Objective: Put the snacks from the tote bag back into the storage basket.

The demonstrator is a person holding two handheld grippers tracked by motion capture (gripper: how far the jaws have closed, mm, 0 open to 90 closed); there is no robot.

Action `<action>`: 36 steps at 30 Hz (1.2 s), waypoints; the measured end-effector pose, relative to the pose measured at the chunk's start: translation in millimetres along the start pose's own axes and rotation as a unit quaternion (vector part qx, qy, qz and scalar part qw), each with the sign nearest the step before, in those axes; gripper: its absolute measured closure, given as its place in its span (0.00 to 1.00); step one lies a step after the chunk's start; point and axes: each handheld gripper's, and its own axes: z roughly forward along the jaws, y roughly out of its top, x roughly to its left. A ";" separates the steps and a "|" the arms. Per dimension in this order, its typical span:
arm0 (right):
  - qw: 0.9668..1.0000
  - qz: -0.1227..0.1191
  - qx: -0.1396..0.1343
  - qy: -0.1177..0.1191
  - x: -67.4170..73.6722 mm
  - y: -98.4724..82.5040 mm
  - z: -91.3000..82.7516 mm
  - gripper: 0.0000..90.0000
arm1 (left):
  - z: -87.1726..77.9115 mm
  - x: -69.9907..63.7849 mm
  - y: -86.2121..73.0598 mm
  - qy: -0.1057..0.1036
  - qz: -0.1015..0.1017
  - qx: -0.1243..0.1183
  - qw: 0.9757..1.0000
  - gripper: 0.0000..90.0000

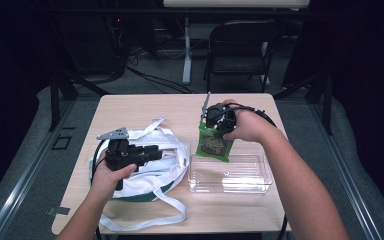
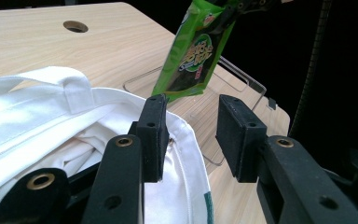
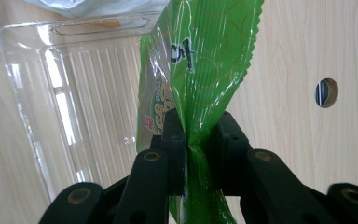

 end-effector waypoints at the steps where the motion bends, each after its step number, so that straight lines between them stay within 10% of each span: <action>1: 1.000 -0.001 0.001 -0.002 0.4 0.6 2.2 0.86 | -0.2 0.1 -0.5 0.001 -0.002 0.000 1.000 0.70; 36: 0.996 -0.079 0.015 -0.035 9.1 20.0 54.5 0.85 | -11.0 5.1 -8.7 0.019 -0.015 -0.003 1.000 0.71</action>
